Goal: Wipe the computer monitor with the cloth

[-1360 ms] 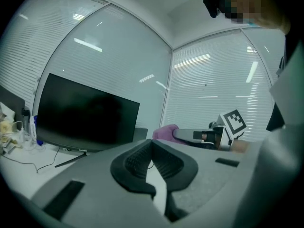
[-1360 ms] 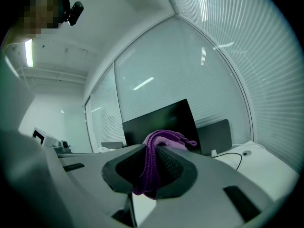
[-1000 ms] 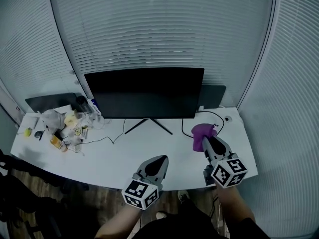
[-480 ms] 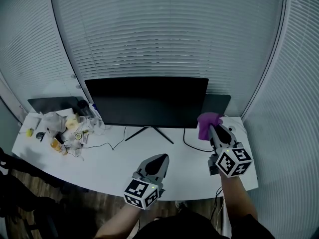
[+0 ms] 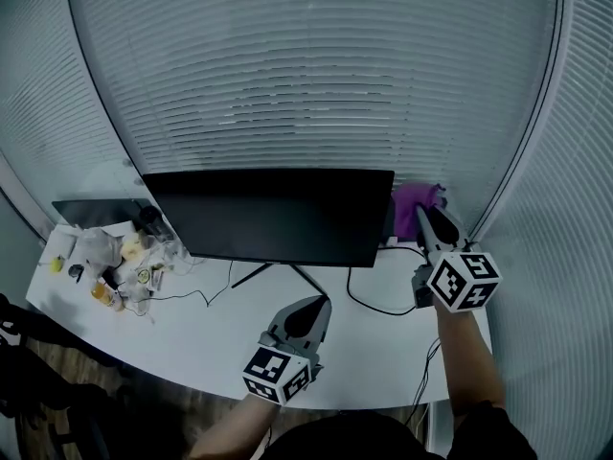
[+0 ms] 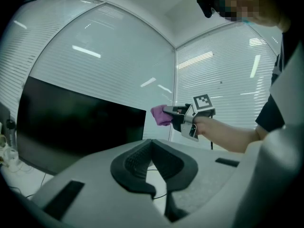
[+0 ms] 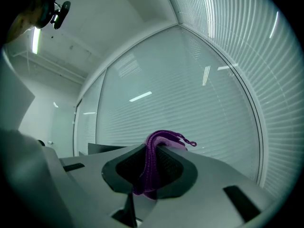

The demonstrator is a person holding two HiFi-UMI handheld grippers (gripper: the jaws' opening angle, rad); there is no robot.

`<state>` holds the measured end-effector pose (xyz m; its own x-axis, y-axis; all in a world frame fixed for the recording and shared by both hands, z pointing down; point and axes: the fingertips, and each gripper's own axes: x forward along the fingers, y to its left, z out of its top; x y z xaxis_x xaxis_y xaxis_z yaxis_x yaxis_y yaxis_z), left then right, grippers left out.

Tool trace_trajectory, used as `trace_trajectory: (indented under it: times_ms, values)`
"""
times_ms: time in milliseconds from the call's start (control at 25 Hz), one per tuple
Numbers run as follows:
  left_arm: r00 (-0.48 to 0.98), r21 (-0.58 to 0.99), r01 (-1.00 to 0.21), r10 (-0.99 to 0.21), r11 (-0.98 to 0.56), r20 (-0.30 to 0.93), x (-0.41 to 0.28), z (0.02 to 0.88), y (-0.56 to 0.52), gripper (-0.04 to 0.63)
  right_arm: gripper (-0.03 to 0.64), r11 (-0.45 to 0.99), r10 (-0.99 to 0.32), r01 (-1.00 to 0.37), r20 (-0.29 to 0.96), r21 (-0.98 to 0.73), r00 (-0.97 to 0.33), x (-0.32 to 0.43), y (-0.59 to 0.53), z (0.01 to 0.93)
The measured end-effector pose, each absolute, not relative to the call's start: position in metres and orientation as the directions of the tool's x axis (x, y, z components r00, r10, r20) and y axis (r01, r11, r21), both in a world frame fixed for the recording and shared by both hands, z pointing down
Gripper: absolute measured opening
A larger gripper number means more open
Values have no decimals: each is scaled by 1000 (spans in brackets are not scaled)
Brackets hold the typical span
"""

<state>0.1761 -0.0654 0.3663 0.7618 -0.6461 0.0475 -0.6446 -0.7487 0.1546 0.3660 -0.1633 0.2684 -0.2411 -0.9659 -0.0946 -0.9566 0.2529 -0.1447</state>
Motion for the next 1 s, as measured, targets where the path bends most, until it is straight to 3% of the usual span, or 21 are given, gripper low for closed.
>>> trace_trajectory:
  times_ms: [400, 1000]
  values:
    - [731, 170, -680, -678, -713, 83, 202, 389, -104, 5, 75, 289, -957, -942, -86, -169, -279, 387, -232, 284]
    - [707, 212, -707, -686, -675, 174, 212, 418, -111, 5, 75, 302, -943, -924, 68, -235, -325, 384, -249, 375]
